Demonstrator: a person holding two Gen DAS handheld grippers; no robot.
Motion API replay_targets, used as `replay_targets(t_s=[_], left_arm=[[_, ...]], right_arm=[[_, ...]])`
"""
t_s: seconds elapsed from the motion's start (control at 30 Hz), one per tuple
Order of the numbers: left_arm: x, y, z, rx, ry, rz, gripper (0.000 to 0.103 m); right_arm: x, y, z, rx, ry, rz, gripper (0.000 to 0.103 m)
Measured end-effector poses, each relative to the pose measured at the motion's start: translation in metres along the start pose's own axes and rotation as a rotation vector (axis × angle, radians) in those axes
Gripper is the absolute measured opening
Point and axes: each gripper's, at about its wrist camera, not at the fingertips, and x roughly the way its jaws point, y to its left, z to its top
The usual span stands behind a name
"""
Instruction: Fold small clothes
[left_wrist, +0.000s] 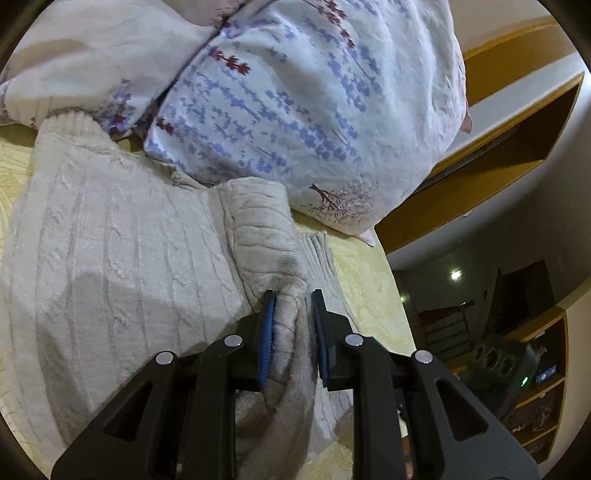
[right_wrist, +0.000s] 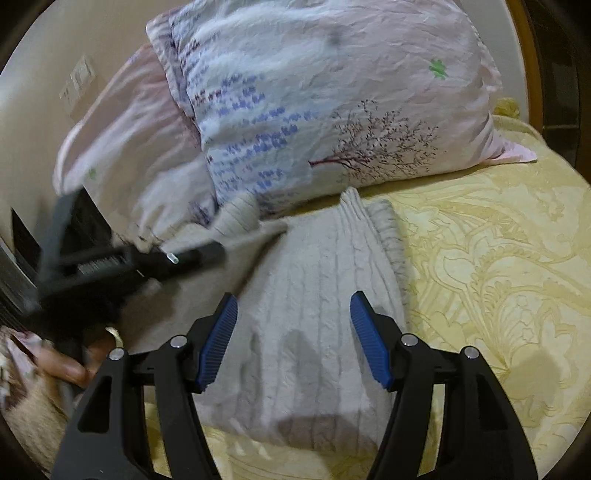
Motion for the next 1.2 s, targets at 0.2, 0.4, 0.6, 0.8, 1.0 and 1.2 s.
replay_targets(t_s=[0.2, 0.4, 0.6, 0.8, 1.0, 1.2], left_arm=[[-0.013, 0.0, -0.003, -0.072, 0.021, -0.186, 0.061], [-0.068, 0.001, -0.007, 0.003, -0.08, -0.102, 0.075], [-0.088, 0.022, -0.009, 0.062, -0.142, 0.207, 0.075], [-0.08, 0.045, -0.011, 0.07, -0.092, 0.311, 0.077], [-0.072, 0.043, -0.016, 0.114, -0.077, 0.355, 0.083], [-0.07, 0.042, -0.019, 0.104, -0.073, 0.34, 0.084]], right_arm=[[0.004, -0.02, 0.016, 0.171, 0.04, 0.193, 0.064], [0.034, -0.018, 0.02, 0.256, 0.193, 0.313, 0.064], [0.065, -0.015, 0.02, 0.294, 0.282, 0.308, 0.063], [0.085, -0.007, 0.026, 0.296, 0.288, 0.292, 0.052], [0.1, -0.001, 0.031, 0.238, 0.27, 0.239, 0.018], [0.071, 0.005, 0.039, 0.119, 0.165, 0.2, 0.014]])
